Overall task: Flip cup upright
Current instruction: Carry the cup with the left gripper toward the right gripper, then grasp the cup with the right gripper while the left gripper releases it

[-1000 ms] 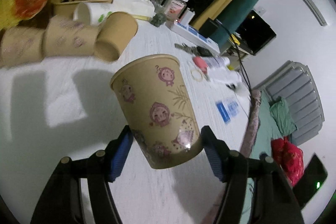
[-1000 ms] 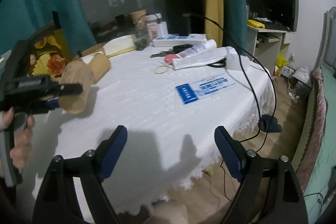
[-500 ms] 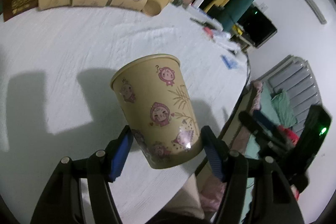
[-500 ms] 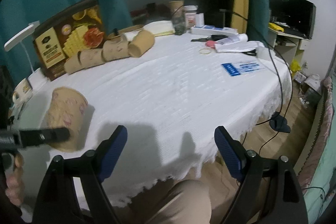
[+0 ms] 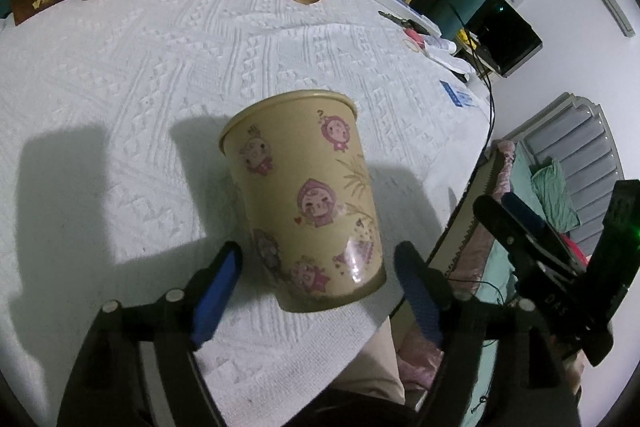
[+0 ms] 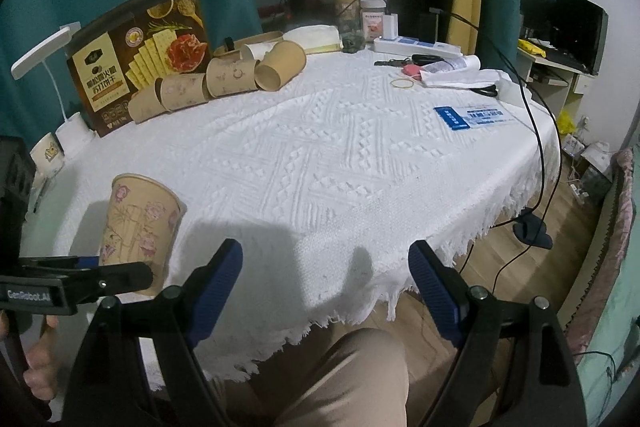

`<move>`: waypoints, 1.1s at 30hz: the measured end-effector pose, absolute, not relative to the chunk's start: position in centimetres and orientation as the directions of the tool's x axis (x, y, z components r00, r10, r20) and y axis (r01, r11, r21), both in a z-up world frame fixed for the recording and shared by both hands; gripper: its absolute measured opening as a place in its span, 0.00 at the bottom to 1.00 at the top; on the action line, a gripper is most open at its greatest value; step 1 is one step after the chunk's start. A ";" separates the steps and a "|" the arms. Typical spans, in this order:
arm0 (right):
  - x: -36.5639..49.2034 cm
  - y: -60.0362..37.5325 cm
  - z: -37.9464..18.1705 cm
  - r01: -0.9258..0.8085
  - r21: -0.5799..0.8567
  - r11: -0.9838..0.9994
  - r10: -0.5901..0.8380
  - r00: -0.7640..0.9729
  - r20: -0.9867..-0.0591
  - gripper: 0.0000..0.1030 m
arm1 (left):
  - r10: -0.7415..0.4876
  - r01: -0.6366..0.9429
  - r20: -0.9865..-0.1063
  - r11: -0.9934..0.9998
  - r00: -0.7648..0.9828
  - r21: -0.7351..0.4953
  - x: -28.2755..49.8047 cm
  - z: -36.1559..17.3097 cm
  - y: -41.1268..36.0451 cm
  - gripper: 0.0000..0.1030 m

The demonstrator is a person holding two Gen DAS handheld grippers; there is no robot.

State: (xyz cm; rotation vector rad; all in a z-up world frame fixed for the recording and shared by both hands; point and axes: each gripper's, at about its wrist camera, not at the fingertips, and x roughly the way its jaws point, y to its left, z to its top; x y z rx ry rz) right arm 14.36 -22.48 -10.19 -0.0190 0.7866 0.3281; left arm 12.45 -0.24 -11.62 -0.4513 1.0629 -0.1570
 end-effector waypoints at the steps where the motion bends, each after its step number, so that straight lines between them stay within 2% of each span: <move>1: 14.3 -22.4 -10.2 -0.298 0.101 0.949 0.281 0.658 -0.699 0.81 | -0.336 -0.093 -0.806 0.898 0.487 -0.430 12.5 -11.6 -0.3 0.80; 7: 14.5 -22.1 -10.0 -0.321 0.082 0.944 0.281 0.646 -0.709 0.81 | -0.332 -0.103 -0.794 0.893 0.510 -0.439 11.5 -10.6 0.4 0.81; 14: 15.8 -20.7 -7.8 -0.441 0.188 0.878 0.434 0.567 -0.700 0.81 | -0.180 -0.101 -0.757 0.946 0.629 -0.308 8.9 -6.9 2.1 0.81; 20: 17.0 -16.6 -6.5 -0.545 0.277 0.791 0.556 0.452 -0.697 0.81 | -0.059 -0.150 -0.732 0.965 0.679 -0.217 7.4 -6.1 4.8 0.81; 33: 19.1 -8.5 -9.4 -0.613 0.305 0.729 0.557 0.272 -0.785 0.81 | 0.022 -0.248 -0.729 0.947 0.684 -0.204 5.6 -7.6 10.3 0.81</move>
